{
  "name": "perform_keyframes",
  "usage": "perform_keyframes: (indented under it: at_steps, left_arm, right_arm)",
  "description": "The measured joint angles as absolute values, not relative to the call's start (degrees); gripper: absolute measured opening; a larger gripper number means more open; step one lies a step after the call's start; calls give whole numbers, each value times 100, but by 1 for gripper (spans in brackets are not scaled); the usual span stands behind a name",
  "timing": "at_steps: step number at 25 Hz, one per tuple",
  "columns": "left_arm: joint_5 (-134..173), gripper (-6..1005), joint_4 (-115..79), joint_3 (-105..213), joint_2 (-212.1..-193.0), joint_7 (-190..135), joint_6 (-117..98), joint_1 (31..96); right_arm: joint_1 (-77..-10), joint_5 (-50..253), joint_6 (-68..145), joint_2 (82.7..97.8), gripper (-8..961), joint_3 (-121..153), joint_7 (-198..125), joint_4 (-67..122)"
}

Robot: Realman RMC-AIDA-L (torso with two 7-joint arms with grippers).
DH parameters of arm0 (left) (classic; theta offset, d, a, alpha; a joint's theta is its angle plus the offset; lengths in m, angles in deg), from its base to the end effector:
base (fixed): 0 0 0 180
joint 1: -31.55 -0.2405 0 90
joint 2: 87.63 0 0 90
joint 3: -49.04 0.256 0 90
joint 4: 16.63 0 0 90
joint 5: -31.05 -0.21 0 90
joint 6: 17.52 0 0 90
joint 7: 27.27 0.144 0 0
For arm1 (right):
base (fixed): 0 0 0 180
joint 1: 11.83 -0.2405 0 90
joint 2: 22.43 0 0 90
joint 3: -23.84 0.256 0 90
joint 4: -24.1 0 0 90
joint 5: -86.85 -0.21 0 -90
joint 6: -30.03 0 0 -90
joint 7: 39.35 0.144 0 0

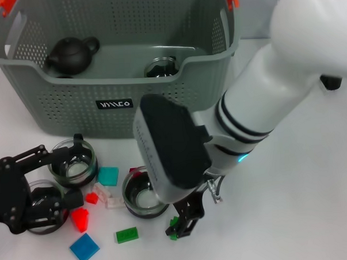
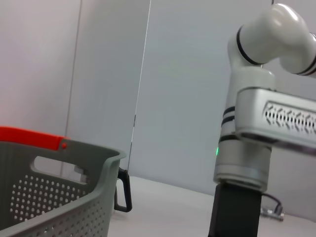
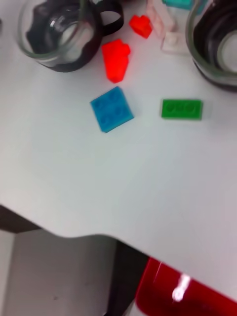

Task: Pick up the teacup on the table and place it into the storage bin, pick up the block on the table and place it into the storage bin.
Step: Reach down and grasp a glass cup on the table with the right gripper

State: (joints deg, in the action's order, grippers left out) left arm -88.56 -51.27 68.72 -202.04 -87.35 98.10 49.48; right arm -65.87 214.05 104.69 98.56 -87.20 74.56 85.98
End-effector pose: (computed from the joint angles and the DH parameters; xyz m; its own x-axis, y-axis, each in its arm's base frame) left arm -0.3193 0.2261 0.0615 0.7253 0.1635 0.6687 0.3659 -0.9144 -0.1733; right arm 0.0711 0.3152 -0.1333 0.8762 0.3515 0.3298 0.3160 -0.9356 0.1576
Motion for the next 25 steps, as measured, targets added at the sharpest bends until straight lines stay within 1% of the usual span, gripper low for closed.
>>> perform_keyframes:
  at_steps: [11,22,25]
  left_arm:
    - [-8845,866,-5126,6873,-20243,-8730,9798,4950]
    - [-8773,866,-5126,6872,-20241,-8729,9779,4948]
    - [-8773,866,-5126,6872,-20242,-8729,9778,4948]
  right_arm:
    - [-6537,21434,9446,9882,857,-9290,7630,8407]
    - [-6534,21285,8949,9921,840,-9633,7606,8167]
    - [-6534,21235,8882,9921,769,-9648,7626,8157]
